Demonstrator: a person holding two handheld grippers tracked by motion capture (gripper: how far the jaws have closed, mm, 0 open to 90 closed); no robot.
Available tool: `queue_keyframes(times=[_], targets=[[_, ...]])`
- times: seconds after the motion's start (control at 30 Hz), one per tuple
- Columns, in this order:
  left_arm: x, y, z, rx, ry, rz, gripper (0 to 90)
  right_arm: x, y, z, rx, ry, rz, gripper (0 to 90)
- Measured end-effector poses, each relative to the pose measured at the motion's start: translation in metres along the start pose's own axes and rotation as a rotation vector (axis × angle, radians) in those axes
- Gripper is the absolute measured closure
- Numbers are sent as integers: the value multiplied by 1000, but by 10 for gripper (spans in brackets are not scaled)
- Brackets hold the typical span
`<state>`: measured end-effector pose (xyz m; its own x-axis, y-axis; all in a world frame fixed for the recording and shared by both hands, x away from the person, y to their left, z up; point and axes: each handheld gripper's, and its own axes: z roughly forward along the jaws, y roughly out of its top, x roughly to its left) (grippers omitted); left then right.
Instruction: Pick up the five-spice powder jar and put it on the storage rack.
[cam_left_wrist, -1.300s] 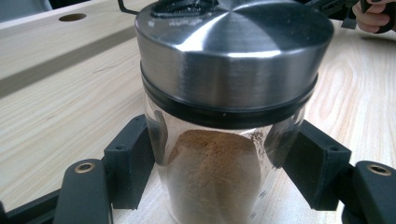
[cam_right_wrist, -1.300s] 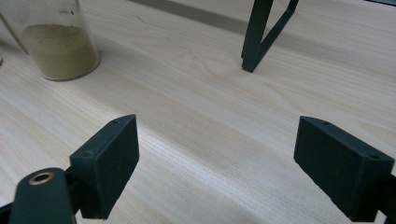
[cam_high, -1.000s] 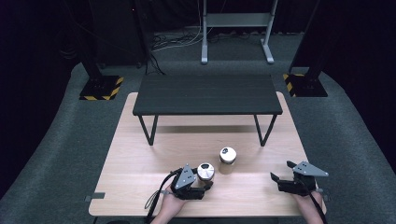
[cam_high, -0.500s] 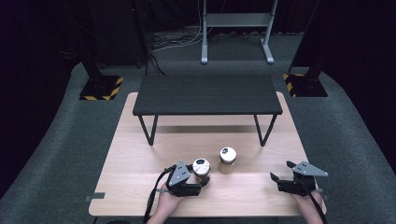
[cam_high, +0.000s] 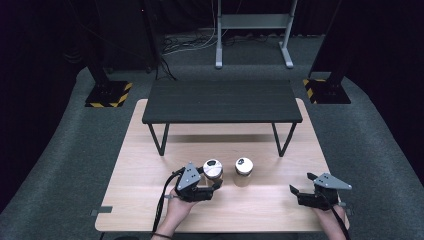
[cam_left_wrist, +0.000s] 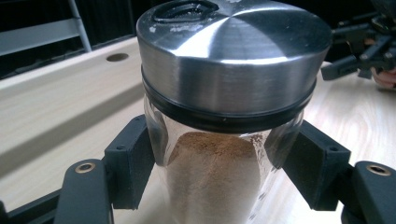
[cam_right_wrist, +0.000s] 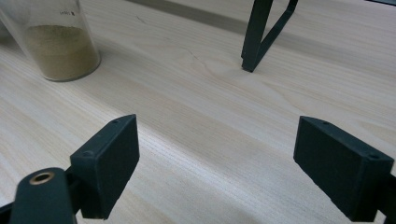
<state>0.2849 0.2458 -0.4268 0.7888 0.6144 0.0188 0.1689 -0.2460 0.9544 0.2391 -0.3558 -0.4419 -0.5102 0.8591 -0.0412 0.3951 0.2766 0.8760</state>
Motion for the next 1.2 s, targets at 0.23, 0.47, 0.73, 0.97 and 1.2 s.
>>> queue_keyframes(times=[0.23,0.47,0.73,0.97,1.2], targets=[[7,19,-2,-20,29,-15,303,0,0,0,0,0,-1,133],[10,39,-2,-35,53,6,303,0,0,0,1,1,-1,133],[14,61,0,-58,89,1,303,0,0,0,1,1,-1,133],[18,78,2,-63,108,10,302,0,0,0,2,1,-1,132],[23,91,6,-70,132,4,303,-1,0,1,4,5,-4,139]])
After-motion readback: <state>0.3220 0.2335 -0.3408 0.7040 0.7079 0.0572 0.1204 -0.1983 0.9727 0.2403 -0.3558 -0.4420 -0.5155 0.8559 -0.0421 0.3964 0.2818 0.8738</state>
